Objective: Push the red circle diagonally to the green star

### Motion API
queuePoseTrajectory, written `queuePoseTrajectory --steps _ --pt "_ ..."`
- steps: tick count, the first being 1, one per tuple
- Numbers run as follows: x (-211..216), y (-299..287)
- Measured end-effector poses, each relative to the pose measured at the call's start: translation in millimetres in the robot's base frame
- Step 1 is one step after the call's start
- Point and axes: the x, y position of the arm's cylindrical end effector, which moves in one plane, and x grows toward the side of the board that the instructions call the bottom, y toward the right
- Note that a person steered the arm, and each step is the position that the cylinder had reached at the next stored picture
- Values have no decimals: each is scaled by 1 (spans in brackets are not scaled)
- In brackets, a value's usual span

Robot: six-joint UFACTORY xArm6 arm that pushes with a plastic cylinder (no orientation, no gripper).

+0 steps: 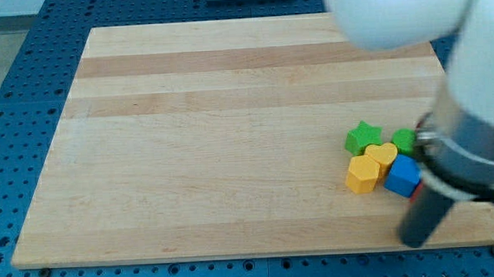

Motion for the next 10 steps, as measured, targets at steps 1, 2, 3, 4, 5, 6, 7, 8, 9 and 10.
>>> queuePoseTrajectory --steps 1,2,3,4,5,6,7,8,9,10 --pt "0 48" --pt "-6 85" --pt "-43 95" --pt "-81 90" --pt "-100 56" --pt "-127 21" --pt "-150 -13" --pt "-162 -15" --pt "-160 -11" --pt "-149 -11"
